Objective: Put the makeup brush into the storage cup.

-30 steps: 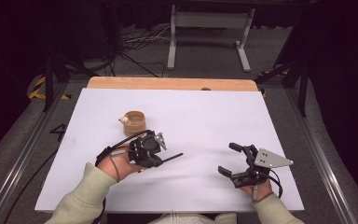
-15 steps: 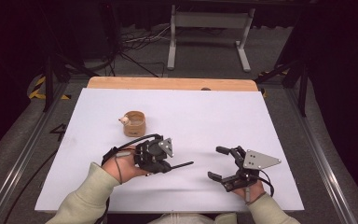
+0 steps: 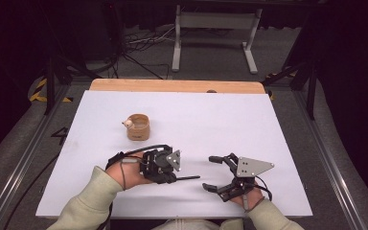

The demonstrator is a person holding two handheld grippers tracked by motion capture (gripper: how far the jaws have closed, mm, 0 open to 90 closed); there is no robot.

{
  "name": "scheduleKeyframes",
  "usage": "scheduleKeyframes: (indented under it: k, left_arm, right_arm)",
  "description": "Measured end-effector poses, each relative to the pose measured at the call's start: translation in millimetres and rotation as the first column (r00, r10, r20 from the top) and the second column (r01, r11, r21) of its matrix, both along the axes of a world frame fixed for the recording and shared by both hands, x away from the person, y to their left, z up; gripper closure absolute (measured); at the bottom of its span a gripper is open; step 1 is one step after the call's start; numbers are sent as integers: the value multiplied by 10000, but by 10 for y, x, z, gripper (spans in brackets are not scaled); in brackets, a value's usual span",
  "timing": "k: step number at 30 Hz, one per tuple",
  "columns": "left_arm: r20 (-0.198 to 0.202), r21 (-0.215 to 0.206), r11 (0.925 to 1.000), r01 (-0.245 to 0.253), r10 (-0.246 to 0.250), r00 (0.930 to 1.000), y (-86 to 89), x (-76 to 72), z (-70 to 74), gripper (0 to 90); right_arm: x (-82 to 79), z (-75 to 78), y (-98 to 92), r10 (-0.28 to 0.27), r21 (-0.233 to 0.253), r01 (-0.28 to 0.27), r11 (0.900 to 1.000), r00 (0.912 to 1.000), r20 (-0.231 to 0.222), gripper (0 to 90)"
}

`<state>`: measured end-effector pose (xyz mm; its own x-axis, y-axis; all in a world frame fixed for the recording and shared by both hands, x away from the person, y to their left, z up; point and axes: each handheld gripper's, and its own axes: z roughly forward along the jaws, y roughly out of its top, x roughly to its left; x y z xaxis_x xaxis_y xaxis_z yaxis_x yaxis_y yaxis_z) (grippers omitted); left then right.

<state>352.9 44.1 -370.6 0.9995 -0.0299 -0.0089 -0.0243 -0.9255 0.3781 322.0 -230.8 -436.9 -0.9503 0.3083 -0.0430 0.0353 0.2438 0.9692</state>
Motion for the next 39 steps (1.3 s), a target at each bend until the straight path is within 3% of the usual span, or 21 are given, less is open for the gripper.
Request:
scheduleKeyframes:
  k: [21, 34, 39]
  left_arm:
    - [158, -73, 9991, 419, -418, 9990, -19, -43, -29, 832]
    - [156, -22, 9988, 484, -483, 9987, -24, -50, -41, 832]
    - [178, 162, 9980, 603, -606, 9980, -40, -58, -49, 832]
  right_arm:
    - [-10, -54, 213, 1209, -906, -1234, 9882, 9921, -328, 430]
    - [3, -69, 315, 1715, -1197, -1758, 9771, 9841, -456, 683]
    - [21, -76, 322, 1864, -1177, -1920, 9743, 9808, -565, 734]
